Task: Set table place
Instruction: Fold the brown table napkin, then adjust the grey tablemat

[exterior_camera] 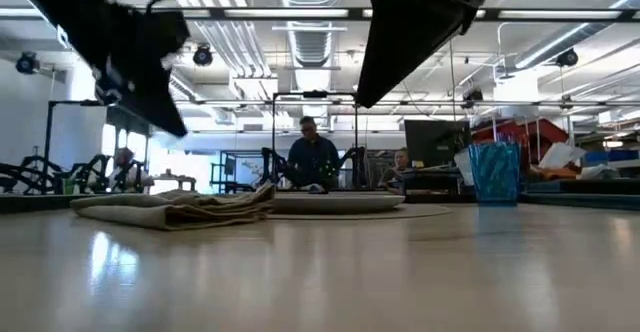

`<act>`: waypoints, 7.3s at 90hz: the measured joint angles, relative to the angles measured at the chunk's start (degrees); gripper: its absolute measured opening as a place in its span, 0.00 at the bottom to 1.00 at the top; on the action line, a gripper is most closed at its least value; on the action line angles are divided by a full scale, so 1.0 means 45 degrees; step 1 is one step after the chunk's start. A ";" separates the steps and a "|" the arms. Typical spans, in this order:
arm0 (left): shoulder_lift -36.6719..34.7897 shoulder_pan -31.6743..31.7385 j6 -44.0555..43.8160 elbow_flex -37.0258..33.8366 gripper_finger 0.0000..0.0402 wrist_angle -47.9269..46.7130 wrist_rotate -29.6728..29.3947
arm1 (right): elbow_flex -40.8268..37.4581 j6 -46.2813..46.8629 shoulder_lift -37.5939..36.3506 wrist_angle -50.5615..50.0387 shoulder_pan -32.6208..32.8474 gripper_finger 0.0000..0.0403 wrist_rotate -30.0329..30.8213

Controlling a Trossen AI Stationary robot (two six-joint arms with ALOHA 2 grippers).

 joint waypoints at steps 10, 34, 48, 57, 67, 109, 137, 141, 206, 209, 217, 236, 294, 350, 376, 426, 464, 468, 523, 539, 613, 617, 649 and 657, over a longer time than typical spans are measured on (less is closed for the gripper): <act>0.0284 -0.0253 0.0469 -0.0149 0.05 0.1923 -0.0112 | -0.0004 -0.0171 0.0010 0.0029 -0.0110 0.00 0.0310; 0.3254 -0.0248 0.0348 -0.0452 0.05 0.5265 0.0737 | -0.0005 -0.0362 0.0010 0.0091 -0.0198 0.00 0.0432; 0.4894 -0.0282 0.0010 -0.0308 0.05 0.6208 0.2033 | -0.0005 -0.0357 0.0010 0.0071 -0.0164 0.00 0.0432; 0.5407 -0.0371 -0.0121 -0.0034 0.05 0.6247 0.2906 | -0.0005 -0.0340 0.0010 0.0059 -0.0145 0.00 0.0428; 0.5395 -0.0771 -0.0121 0.0261 0.05 0.5904 0.5107 | -0.0005 -0.0287 0.0010 0.0015 -0.0103 0.00 0.0428; 0.1427 -0.4735 -0.3093 0.1711 0.05 -0.1596 0.5755 | -0.0044 -0.0484 0.0005 0.0032 -0.0092 0.00 0.0443; 0.0690 -0.4671 -0.4803 0.1442 0.05 -0.3105 0.0869 | -0.0144 -0.0486 0.0005 0.0787 -0.0216 0.00 0.0554; 0.0797 -0.4670 -0.4916 0.1442 0.05 -0.3101 0.0918 | -0.0199 -0.0533 0.0005 0.1240 -0.0227 0.00 0.0514; 0.2580 -0.5756 0.2228 0.1194 0.53 -0.0821 0.4831 | -0.0325 -0.1392 0.0423 0.2383 -0.0252 0.00 -0.0650; 0.2866 -0.5758 0.2484 0.1179 0.54 -0.0775 0.4847 | -0.0325 -0.1369 0.0423 0.2388 -0.0230 0.00 -0.0677; 0.3590 -0.5760 0.2967 0.1087 0.54 -0.0815 0.4950 | -0.0325 -0.1361 0.0423 0.2388 -0.0227 0.00 -0.0685; 0.4504 -0.5770 0.3129 0.1150 0.46 -0.0544 0.5134 | -0.0327 -0.1356 0.0423 0.2393 -0.0227 0.00 -0.0690; 0.3316 -0.5746 0.3034 0.1068 0.14 -0.0676 0.4357 | -0.0330 -0.1198 0.0423 0.2415 -0.0257 0.00 -0.0685; 0.2480 -0.5785 0.2978 0.1073 0.00 -0.0595 0.4932 | -0.0330 -0.1153 0.0423 0.2412 -0.0257 0.00 -0.0680; 0.0932 -0.5851 0.3024 0.1087 0.00 -0.1170 0.4982 | -0.0330 -0.1153 0.0423 0.2407 -0.0315 0.00 -0.0680; -0.1327 -0.6617 0.3284 0.0996 0.00 -0.1911 0.7169 | -0.0330 -0.0982 0.0423 0.2398 -0.0457 0.00 -0.0680; 0.1419 -0.7198 0.0770 -0.0499 0.04 0.1086 0.9121 | -0.0330 -0.0877 0.0427 0.2368 -0.0588 0.00 -0.0924; 0.1480 -0.7198 0.0701 -0.0360 0.06 0.1068 0.9138 | -0.0330 -0.0900 0.0427 0.2351 -0.0612 0.00 -0.1088; -0.0008 -0.5964 -0.2274 -0.0345 0.46 -0.0065 0.3384 | -0.0330 -0.0168 0.0442 0.1125 -0.0559 0.00 -0.1479; 0.0656 -0.5225 -0.3445 -0.1669 0.39 0.1152 0.4053 | -0.0330 0.1147 0.0423 -0.0933 -0.0221 0.00 -0.1459; 0.0855 0.3209 0.2638 -0.4649 0.16 0.4462 0.2318 | -0.5283 0.4234 0.0037 -0.0161 -0.0193 0.00 -0.0375; 0.0786 0.3641 0.3478 -0.4648 0.16 0.4865 0.2376 | -0.5755 0.3710 -0.0156 0.0573 -0.0390 0.00 -0.0435; -0.0213 0.5301 0.6752 -0.3889 0.16 0.5519 0.3493 | -0.7210 -0.0088 -0.2698 0.3160 -0.2964 0.00 -0.1054; -0.0839 0.5294 0.6759 -0.3268 0.15 0.4460 0.3714 | -0.7514 -0.1043 -0.3349 0.3873 -0.3717 0.00 -0.1959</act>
